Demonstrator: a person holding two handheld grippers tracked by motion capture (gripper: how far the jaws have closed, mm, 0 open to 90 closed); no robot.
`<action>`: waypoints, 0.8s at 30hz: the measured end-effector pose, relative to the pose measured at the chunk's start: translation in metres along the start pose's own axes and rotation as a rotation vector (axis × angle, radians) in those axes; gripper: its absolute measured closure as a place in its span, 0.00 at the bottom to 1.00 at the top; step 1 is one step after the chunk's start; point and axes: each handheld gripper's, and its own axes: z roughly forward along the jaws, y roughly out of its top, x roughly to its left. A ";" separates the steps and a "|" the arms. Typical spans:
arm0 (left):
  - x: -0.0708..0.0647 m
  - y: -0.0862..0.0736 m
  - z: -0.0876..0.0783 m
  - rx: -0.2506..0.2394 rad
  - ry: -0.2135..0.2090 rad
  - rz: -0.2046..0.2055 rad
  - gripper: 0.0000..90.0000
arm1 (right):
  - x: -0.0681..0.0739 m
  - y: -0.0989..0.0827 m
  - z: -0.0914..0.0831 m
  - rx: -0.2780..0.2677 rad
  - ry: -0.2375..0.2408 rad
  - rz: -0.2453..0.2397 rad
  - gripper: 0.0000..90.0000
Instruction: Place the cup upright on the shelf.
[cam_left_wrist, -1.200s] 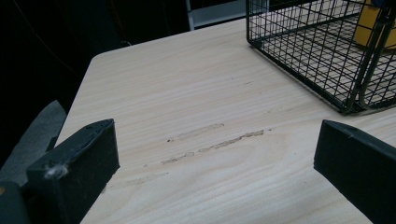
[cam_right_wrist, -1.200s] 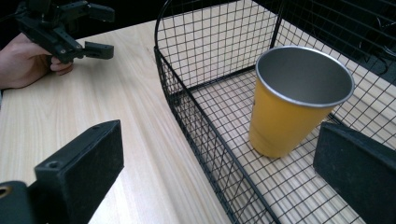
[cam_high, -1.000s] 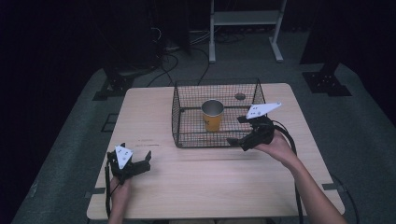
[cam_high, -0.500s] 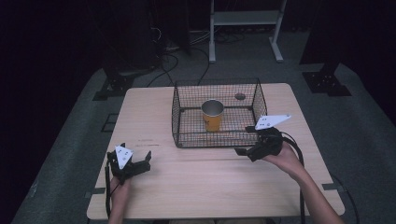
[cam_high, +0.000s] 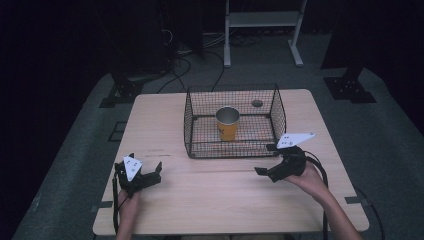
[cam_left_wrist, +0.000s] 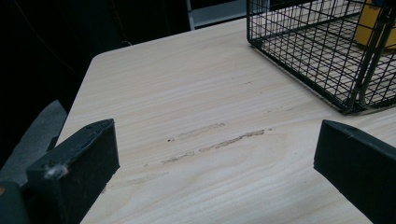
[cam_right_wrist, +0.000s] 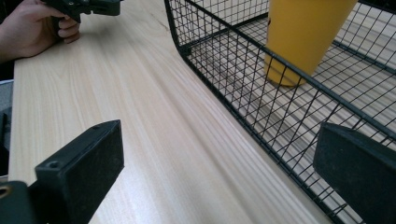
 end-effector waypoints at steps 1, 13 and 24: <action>0.000 0.000 0.000 0.000 0.000 0.000 0.00 | 0.001 -0.002 0.000 0.004 -0.002 -0.001 0.01; 0.000 0.000 0.000 0.001 0.002 -0.001 0.00 | 0.009 -0.026 -0.002 -0.003 -0.011 0.028 0.01; 0.000 0.000 0.000 0.001 0.003 0.002 0.00 | 0.013 -0.048 -0.008 -0.004 -0.032 0.054 0.01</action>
